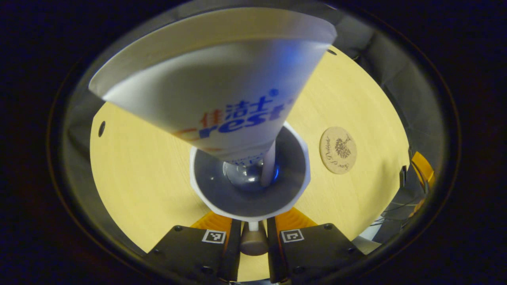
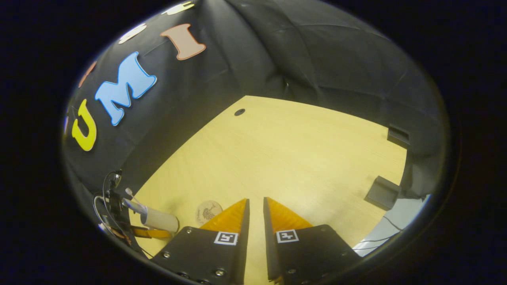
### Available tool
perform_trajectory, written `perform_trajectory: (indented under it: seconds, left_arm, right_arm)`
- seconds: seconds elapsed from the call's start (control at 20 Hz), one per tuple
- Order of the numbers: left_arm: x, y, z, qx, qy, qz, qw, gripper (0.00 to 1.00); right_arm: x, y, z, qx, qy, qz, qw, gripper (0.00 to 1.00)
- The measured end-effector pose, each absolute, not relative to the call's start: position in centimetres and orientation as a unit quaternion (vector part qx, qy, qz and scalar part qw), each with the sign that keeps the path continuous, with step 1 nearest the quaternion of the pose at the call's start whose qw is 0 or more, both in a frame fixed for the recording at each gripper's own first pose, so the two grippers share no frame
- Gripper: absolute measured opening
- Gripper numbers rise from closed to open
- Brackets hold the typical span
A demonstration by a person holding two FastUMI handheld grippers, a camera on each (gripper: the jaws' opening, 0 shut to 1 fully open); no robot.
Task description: Put the toothbrush and toothpaste on the desktop into the cup, then pick up the cup and place it on the coaster on the desktop.
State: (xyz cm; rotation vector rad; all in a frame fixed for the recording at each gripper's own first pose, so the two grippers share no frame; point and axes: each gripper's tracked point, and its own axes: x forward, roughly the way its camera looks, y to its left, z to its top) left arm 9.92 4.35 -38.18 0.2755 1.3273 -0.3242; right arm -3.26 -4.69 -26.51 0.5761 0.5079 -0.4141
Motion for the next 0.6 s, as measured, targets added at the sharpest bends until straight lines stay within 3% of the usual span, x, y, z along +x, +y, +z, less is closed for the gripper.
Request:
perform_trajectory:
  seconds: [0.6]
  left_arm:
    - [10.7, -6.8, -35.8, 0.137, 0.599, -0.201, 0.763, 0.36]
  right_arm:
    - [-4.4, -9.1, -26.8, 0.308, 0.246, -0.213, 0.894, 0.21]
